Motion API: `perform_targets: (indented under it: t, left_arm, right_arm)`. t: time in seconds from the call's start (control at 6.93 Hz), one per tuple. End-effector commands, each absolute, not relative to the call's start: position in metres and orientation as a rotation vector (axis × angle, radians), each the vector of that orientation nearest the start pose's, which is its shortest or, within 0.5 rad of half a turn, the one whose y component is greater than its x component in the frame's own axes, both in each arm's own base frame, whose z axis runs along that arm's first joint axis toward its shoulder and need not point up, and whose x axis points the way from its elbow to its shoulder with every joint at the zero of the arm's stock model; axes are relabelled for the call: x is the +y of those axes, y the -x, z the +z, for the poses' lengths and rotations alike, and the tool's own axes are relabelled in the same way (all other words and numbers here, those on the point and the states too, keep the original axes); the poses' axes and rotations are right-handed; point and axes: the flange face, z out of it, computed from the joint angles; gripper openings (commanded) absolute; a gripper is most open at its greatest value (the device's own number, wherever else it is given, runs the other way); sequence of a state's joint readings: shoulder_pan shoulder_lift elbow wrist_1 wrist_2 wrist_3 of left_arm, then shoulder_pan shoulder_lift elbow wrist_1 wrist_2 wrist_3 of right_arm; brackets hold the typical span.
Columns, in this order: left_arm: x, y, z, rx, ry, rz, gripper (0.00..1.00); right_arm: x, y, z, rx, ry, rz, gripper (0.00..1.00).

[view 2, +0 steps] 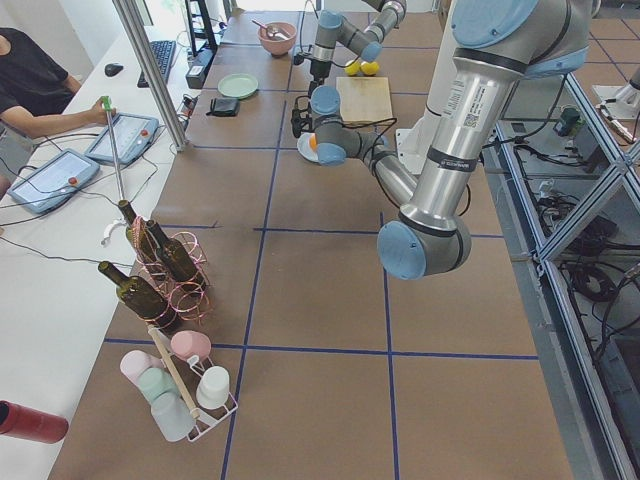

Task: Pick orange to plate
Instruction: 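Open the right gripper and withdraw both grippers from the plate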

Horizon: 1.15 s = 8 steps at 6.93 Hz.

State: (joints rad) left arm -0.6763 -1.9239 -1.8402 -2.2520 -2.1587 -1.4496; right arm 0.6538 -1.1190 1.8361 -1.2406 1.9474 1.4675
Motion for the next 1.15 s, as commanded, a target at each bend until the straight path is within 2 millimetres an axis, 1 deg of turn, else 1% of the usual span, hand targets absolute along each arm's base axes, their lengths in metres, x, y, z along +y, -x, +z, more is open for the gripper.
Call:
perform_targets:
  t: [0.0, 0.14, 0.29, 0.43, 0.58, 0.72, 0.87, 1.01]
  left_arm:
    - [-0.435, -0.364, 0.317, 1.25, -0.166, 0.044, 0.98]
    - [-0.446, -0.344, 0.357, 1.168, -0.261, 0.159, 0.98]
    - [-0.478, -0.306, 0.401, 1.053, -0.331, 0.223, 0.98]
    - [-0.511, -0.262, 0.429, 0.932, -0.356, 0.295, 0.99]
    - [-0.538, -0.186, 0.443, 0.858, -0.373, 0.353, 0.99]
    - [-0.536, -0.107, 0.469, 0.858, -0.341, 0.374, 0.99]
    - [-0.524, -0.046, 0.48, 0.869, -0.34, 0.34, 0.99]
    - [-0.52, -0.006, 0.476, 0.849, -0.301, 0.265, 0.99]
  right_arm:
    - [-0.506, 0.291, 0.308, -1.075, -0.057, 0.224, 1.0]
    - [-0.529, 0.232, 0.356, -1.03, -0.094, 0.18, 1.0]
    - [-0.55, 0.187, 0.395, -0.967, -0.115, 0.113, 1.0]
    - [-0.568, 0.153, 0.43, -0.887, -0.129, 0.003, 1.0]
    - [-0.585, 0.112, 0.47, -0.819, -0.123, -0.098, 1.0]
    - [-0.599, 0.067, 0.523, -0.828, -0.098, -0.159, 1.0]
    - [-0.604, 0.021, 0.575, -0.881, -0.088, -0.204, 1.0]
    - [-0.599, -0.006, 0.594, -0.881, -0.072, -0.197, 1.0]
